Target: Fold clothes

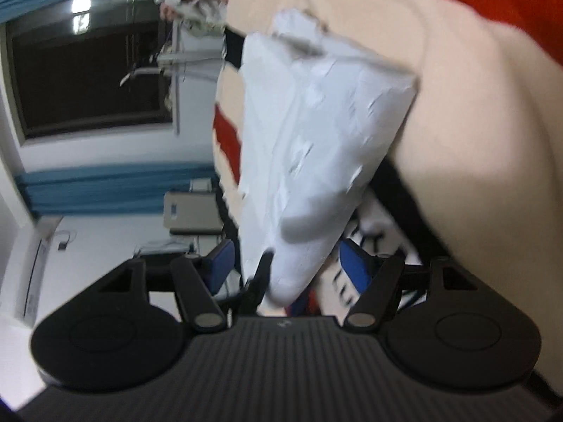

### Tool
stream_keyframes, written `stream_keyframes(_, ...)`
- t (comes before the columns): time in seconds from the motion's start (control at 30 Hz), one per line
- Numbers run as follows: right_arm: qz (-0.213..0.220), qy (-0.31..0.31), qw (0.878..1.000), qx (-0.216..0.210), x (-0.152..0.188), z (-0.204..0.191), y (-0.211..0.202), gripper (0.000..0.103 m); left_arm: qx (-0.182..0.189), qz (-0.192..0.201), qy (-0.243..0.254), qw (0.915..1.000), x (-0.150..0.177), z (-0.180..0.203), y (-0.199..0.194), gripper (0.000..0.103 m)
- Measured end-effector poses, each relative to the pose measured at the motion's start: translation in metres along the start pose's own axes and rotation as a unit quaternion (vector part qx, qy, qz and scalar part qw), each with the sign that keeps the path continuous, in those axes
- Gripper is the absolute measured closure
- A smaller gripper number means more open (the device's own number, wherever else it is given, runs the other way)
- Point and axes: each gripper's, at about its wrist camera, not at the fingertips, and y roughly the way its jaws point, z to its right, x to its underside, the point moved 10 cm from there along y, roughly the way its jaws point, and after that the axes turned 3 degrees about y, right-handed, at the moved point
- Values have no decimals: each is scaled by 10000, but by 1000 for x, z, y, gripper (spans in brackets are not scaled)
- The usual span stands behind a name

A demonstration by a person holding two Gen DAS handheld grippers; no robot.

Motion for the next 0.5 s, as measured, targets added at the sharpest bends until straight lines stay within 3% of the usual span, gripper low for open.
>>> stream_keyframes(0.13, 679, -148, 9969, 355, -25, 10, -5, 34, 25, 100, 74, 9999, -3, 1, 0, 71)
stream_keyframes(0.3, 809, -474, 9945, 475, -32, 12, 11, 36, 45, 171, 220, 9996, -3, 4, 0, 73)
stream_keyframes(0.37, 901, -590, 9931, 463, -34, 10, 10, 53, 48, 168, 312, 9994, -2, 8, -1, 74)
stream_keyframes(0.4, 938, -652, 9924, 460, -35, 10, 9, 69, 35, 180, 400, 9990, 0, 10, -4, 74)
stream_keyframes(0.5, 1081, -805, 9900, 413, -33, 4, -5, 81, 34, 166, 576, 9982, 6, 19, -12, 75)
